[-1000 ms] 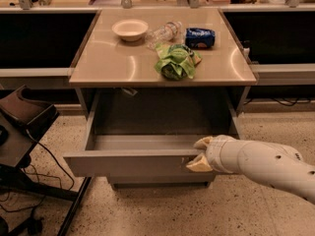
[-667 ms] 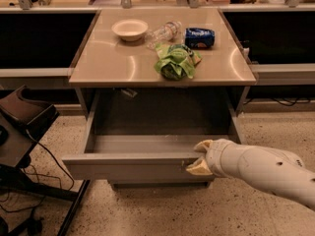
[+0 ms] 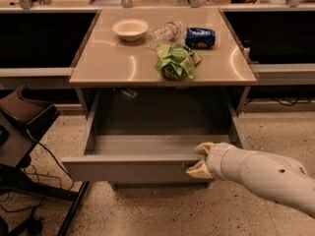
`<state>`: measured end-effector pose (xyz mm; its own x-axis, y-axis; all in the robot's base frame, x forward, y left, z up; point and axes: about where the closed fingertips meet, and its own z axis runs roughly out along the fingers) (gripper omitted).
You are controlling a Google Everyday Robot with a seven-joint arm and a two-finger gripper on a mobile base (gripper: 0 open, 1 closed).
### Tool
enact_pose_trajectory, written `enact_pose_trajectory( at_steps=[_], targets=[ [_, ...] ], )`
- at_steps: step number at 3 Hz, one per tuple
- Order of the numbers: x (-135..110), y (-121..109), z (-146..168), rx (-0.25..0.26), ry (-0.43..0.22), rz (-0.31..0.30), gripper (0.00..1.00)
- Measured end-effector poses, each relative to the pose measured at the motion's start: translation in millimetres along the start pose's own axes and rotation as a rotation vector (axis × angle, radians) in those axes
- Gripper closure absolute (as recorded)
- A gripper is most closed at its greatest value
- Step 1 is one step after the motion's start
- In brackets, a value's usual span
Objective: Open top drawer
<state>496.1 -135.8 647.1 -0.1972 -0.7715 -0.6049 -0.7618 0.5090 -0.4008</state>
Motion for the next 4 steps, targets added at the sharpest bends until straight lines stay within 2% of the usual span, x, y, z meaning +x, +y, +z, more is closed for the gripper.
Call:
enact_pose_trajectory(
  at_steps=[1, 2, 4],
  targets=[
    [-4.4, -3.2, -3.3, 0.000, 0.000, 0.000, 1.00],
    [-8.1, 15.4, -22.5, 0.040, -0.016, 0.000, 1.00],
    [-8.3, 18.9, -23.6, 0.037, -0.022, -0.005, 1.00]
  ],
)
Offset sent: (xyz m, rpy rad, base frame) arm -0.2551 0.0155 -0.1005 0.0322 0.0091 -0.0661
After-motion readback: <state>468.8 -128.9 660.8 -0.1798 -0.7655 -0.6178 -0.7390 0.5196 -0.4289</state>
